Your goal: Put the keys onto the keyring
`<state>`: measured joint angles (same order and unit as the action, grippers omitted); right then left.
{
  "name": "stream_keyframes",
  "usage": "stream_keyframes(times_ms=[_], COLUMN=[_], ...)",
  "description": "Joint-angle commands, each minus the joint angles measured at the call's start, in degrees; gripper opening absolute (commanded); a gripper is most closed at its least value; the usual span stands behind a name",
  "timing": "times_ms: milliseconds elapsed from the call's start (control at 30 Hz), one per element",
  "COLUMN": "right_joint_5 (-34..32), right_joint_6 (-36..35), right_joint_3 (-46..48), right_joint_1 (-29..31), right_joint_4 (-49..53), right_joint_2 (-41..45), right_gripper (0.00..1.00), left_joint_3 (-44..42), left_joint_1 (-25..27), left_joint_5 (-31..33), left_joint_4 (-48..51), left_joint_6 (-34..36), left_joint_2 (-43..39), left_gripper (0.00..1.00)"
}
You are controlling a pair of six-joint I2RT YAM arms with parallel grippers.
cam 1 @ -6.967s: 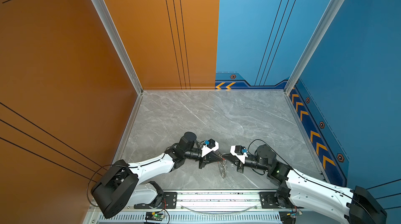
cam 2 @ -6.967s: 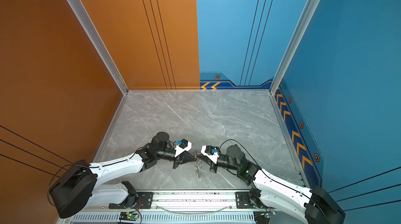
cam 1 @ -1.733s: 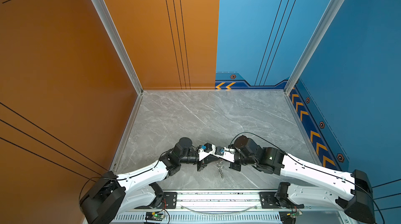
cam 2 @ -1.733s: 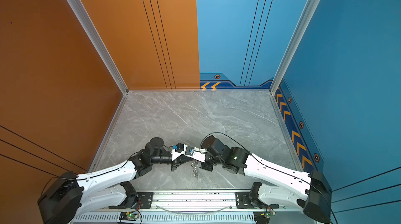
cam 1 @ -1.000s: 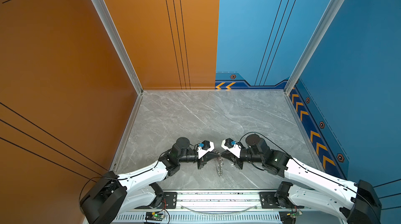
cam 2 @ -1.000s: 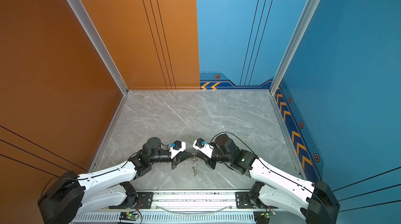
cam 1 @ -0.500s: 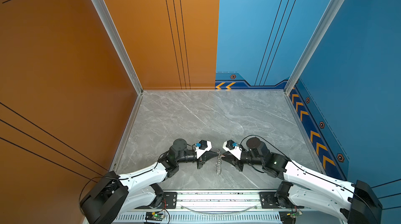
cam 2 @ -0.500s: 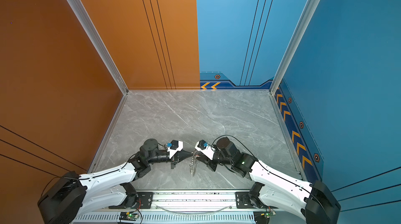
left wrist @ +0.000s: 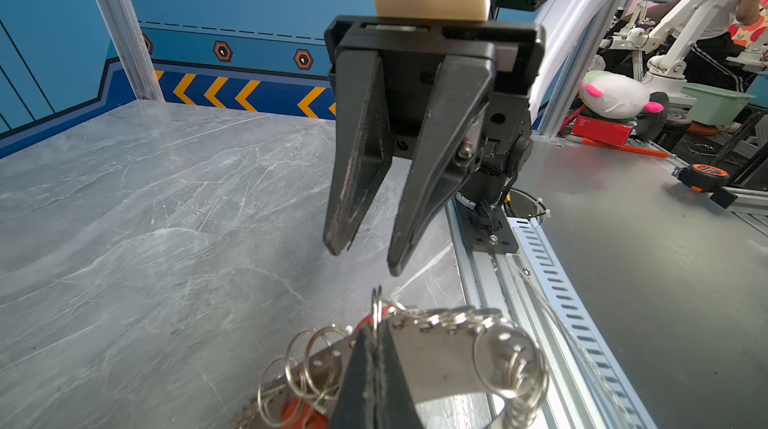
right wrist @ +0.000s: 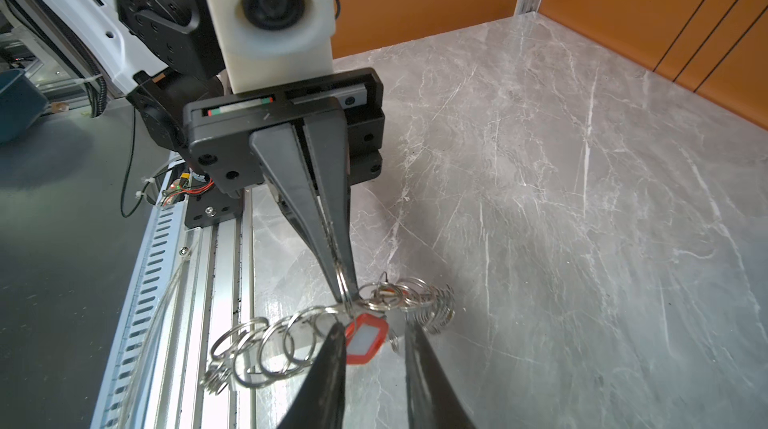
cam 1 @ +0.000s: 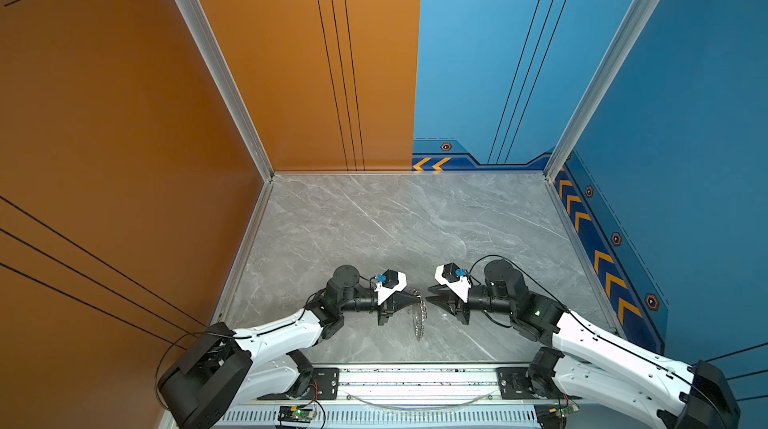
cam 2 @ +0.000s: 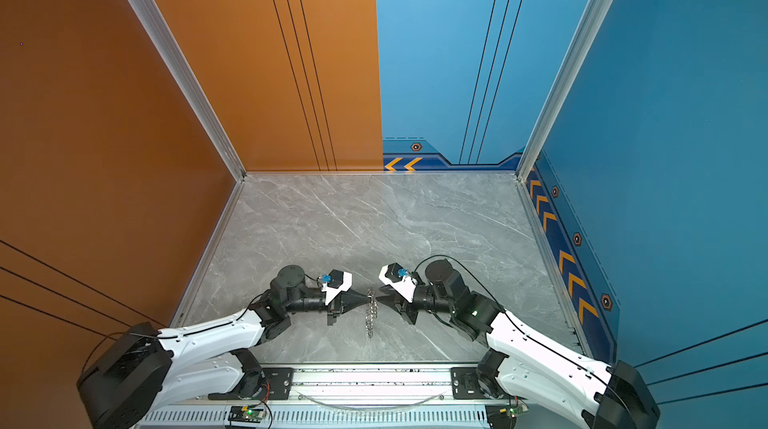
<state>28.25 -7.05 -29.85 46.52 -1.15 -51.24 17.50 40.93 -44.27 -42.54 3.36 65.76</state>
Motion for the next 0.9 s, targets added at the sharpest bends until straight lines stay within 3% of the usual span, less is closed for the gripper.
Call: stream_keyframes(times_ms=[0, 400, 567, 633, 867], right_joint_5=[2.5, 2.47, 0.71, -2.16, -12.54], right_joint_6=[-0.48, -1.54, -3.28, -5.38, -12.41], right_joint_3=[-2.14, -3.18, -4.46, -6.63, -17.23], right_joint_1=[0.4, 2.06, 2.51, 3.62, 8.02], right_joint_4=[-1.63, -1.12, 2.06, 6.73, 26.54], right_joint_2=[-1.23, -4.08, -4.59, -4.79, -8.46], right_gripper=[0.25, 0.16, 0.01, 0.0, 0.0], left_joint_3=[1.09, 1.33, 1.28, 1.21, 1.67], left_joint_1=[-0.28, -0.06, -0.06, -0.04, -0.3], left_joint_5=[-2.47, -3.15, -2.84, -2.14, -0.09], left_joint_4=[-2.28, -2.28, -2.27, -2.36, 2.49], left_joint_6=[-0.47, -0.63, -0.63, -0.41, 1.34], left_joint_2=[0.33, 0.78, 0.68, 1.04, -0.77], left_gripper=[0.0, 0.0, 0.0, 0.0, 0.21])
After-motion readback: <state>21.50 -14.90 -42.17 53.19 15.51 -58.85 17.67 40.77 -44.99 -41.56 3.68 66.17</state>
